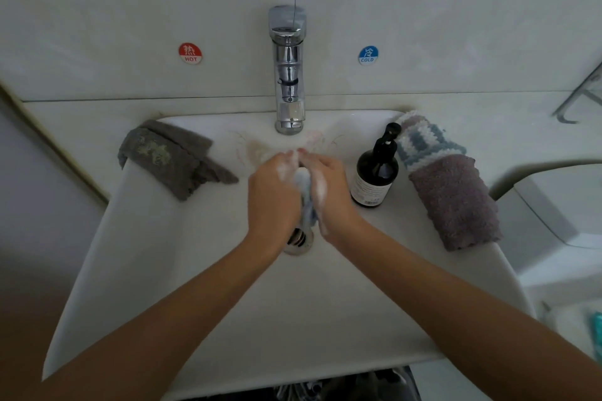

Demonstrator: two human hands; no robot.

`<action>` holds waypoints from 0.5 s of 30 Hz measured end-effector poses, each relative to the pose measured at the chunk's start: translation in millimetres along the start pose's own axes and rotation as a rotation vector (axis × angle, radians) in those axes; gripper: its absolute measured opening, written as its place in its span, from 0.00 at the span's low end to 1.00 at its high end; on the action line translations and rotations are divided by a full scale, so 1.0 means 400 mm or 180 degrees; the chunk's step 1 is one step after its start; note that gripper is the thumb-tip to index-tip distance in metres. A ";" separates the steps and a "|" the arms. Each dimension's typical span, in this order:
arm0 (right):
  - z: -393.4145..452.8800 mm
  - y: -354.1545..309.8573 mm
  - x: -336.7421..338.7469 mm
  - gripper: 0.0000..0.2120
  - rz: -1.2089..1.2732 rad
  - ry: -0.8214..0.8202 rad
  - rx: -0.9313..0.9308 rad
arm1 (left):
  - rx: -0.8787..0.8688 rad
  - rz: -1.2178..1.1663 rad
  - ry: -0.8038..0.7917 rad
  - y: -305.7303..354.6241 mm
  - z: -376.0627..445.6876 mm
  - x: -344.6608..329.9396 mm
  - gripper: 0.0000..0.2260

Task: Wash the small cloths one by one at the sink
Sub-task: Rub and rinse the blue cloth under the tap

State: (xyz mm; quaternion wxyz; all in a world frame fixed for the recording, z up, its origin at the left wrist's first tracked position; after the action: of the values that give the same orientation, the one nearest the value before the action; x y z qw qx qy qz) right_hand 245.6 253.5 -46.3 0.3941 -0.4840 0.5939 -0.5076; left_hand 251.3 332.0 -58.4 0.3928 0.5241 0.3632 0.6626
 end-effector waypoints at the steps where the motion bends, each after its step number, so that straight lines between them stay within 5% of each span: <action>1: 0.017 -0.002 0.005 0.16 0.0263 -0.0020 -0.0142 | -0.0014 -0.0110 -0.0063 0.009 -0.025 -0.007 0.12; 4: 0.021 -0.005 0.012 0.15 0.0678 0.0143 -0.0623 | -0.0078 -0.0143 -0.0042 0.029 -0.027 -0.026 0.12; 8: -0.029 -0.012 -0.004 0.17 -0.0034 0.0138 -0.0052 | 0.0061 -0.0181 0.0081 -0.008 0.045 -0.022 0.20; 15: -0.001 -0.019 0.015 0.15 0.0147 -0.0083 0.0141 | 0.0360 -0.0417 -0.0035 0.003 0.002 -0.038 0.16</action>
State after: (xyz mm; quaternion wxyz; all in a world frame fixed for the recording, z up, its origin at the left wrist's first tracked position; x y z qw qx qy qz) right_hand 245.0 247.6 -38.7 0.4240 -0.4679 0.5884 -0.5051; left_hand 254.1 317.8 -63.3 0.4072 0.5242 0.4313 0.6110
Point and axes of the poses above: each hand's wrist, its own z-axis towards the middle knuckle, its own x-axis out of the back of the hand, y = z × x, the point moved 1 cm from there along z, towards the middle knuckle, and after that the axes turned 1 degree about x, right-handed, at the moved point
